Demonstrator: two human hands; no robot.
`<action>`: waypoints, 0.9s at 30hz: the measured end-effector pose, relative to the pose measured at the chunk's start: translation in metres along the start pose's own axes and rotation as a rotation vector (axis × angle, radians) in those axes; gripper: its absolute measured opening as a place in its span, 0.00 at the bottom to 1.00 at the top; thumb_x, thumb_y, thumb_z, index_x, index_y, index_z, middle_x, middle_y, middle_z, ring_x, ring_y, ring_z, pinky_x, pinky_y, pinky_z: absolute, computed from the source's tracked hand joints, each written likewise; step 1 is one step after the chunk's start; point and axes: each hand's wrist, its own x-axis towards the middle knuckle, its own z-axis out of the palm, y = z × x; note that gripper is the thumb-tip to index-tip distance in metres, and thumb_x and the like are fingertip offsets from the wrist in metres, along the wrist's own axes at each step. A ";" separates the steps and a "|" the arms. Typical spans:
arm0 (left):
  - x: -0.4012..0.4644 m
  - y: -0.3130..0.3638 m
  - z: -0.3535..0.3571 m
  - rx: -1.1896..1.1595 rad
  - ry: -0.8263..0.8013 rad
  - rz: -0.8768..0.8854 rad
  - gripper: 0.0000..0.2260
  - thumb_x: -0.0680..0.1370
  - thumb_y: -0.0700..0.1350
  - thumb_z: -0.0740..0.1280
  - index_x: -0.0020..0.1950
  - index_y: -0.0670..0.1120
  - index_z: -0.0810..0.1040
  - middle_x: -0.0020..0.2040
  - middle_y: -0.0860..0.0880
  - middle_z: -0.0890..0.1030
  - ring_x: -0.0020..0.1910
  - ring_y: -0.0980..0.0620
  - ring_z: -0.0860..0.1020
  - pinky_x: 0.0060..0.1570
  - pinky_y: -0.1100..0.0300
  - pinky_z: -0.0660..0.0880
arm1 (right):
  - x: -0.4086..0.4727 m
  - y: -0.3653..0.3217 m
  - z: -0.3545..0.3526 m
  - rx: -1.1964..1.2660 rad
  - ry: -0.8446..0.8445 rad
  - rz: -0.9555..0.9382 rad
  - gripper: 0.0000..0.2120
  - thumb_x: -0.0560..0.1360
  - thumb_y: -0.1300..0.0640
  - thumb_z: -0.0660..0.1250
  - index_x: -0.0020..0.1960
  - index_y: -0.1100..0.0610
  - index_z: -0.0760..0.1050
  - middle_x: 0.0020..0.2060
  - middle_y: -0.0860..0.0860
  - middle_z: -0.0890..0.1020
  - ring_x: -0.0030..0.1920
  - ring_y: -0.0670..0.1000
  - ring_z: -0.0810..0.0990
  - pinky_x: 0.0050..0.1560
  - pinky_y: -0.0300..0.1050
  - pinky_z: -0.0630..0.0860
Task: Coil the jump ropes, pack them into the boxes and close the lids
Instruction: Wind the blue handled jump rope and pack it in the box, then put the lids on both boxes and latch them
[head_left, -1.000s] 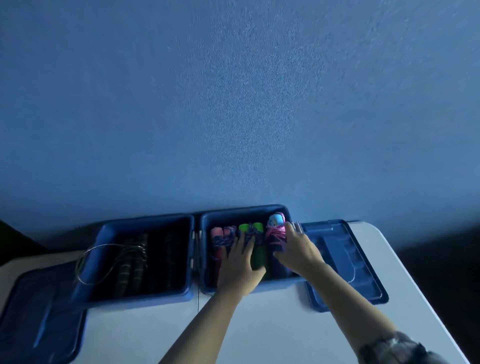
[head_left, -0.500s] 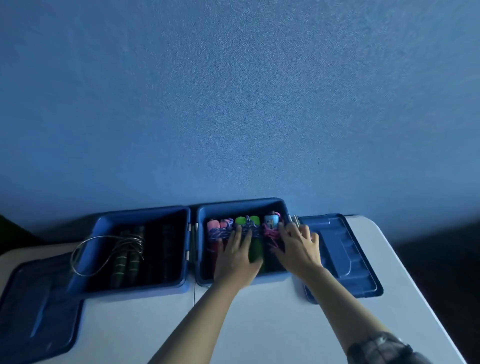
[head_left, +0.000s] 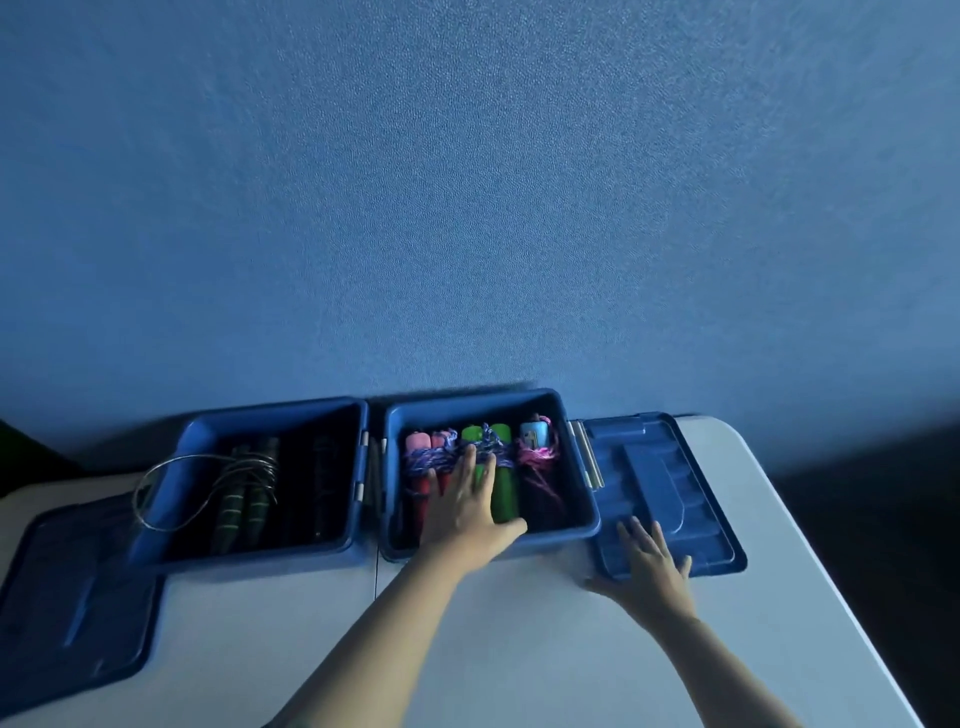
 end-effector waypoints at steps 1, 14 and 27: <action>-0.002 0.001 0.001 0.006 -0.003 -0.001 0.41 0.75 0.66 0.57 0.78 0.52 0.38 0.77 0.48 0.33 0.77 0.52 0.37 0.74 0.44 0.36 | -0.001 0.000 -0.001 -0.010 0.000 -0.015 0.47 0.67 0.31 0.65 0.77 0.51 0.51 0.77 0.46 0.49 0.76 0.51 0.41 0.70 0.67 0.47; -0.047 0.024 0.021 0.026 -0.028 0.011 0.49 0.68 0.79 0.46 0.79 0.49 0.41 0.78 0.48 0.35 0.77 0.53 0.38 0.73 0.44 0.35 | -0.051 0.018 -0.063 0.432 0.569 -0.148 0.19 0.77 0.60 0.64 0.67 0.56 0.71 0.63 0.55 0.77 0.61 0.58 0.76 0.60 0.54 0.73; -0.085 -0.031 -0.006 -0.051 0.472 0.021 0.26 0.75 0.56 0.53 0.65 0.42 0.75 0.62 0.43 0.79 0.61 0.42 0.76 0.60 0.42 0.72 | -0.094 -0.028 -0.181 0.733 1.054 -0.237 0.13 0.77 0.59 0.56 0.55 0.62 0.76 0.49 0.56 0.80 0.48 0.50 0.75 0.50 0.39 0.67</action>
